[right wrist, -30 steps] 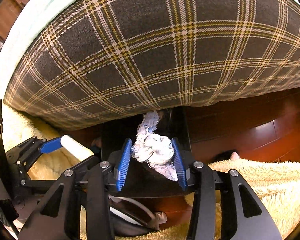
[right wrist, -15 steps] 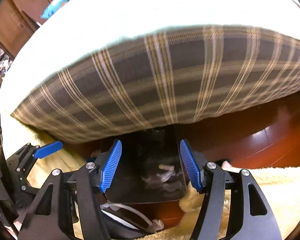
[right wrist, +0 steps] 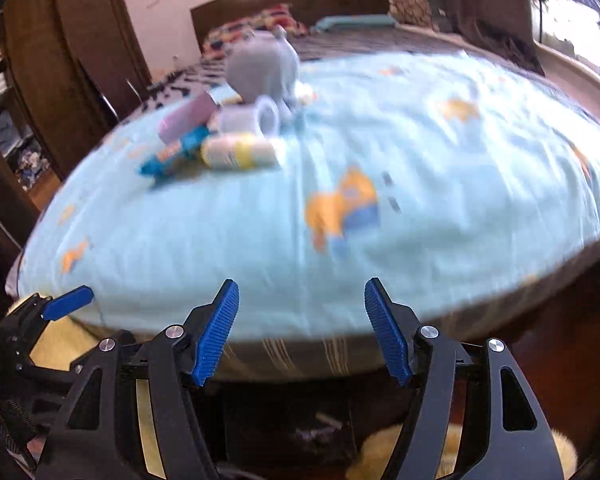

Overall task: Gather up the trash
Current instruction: 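Raise both open tools back over the bed items, then grasp the yellow bottle with right tool while left tool grasps blue snack wrapper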

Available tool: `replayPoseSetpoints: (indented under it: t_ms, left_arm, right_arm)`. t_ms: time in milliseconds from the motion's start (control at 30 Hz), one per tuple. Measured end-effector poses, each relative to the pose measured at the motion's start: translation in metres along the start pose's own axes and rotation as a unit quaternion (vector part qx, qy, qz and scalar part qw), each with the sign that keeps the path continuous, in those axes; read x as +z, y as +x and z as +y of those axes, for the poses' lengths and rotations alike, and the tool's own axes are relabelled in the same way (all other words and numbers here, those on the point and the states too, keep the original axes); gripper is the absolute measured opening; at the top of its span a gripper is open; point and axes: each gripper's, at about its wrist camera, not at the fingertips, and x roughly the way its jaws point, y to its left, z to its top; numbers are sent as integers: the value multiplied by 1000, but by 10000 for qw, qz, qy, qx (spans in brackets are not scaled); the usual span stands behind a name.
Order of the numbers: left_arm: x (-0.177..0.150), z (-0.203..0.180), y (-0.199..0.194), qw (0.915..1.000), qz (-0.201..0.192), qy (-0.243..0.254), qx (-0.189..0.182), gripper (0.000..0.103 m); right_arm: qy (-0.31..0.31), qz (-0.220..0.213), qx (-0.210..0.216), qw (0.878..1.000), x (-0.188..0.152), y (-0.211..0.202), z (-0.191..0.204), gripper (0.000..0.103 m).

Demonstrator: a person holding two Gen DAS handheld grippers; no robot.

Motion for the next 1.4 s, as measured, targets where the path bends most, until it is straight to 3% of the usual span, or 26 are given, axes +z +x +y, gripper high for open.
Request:
replayPoseSetpoints:
  t_ms: [367,567,833,1100,1267,1300,1400]
  left_arm:
    - [38,66,29,9992,6,-346,222,85]
    - [59,70,49,9995,95,-249,174,85]
    - [72,67,69,9997,180,-149,12,85]
    - [87,67,77,9999,118,-87,-63,82]
    - [98,65,84,9997,92,-60,-208,68]
    - [100,63,86,9997,84,-32,-234,66]
    - [103,59,90,9994,84,52,-319,53]
  right_arm:
    - [-569,-53,70,9983,54,62,20,67]
    - [-990,36,29,9951,78,88,37,67]
    - [-1266,375,333,9907,84,115,40,66]
    - [-1101,271,603,9917,85,108,30,44]
    - [-983,187,634,9930,78,91,18,33]
    - [-926,189,692,9931,76,88,16,24]
    - [-832,147,654,9943,70,78,9,24]
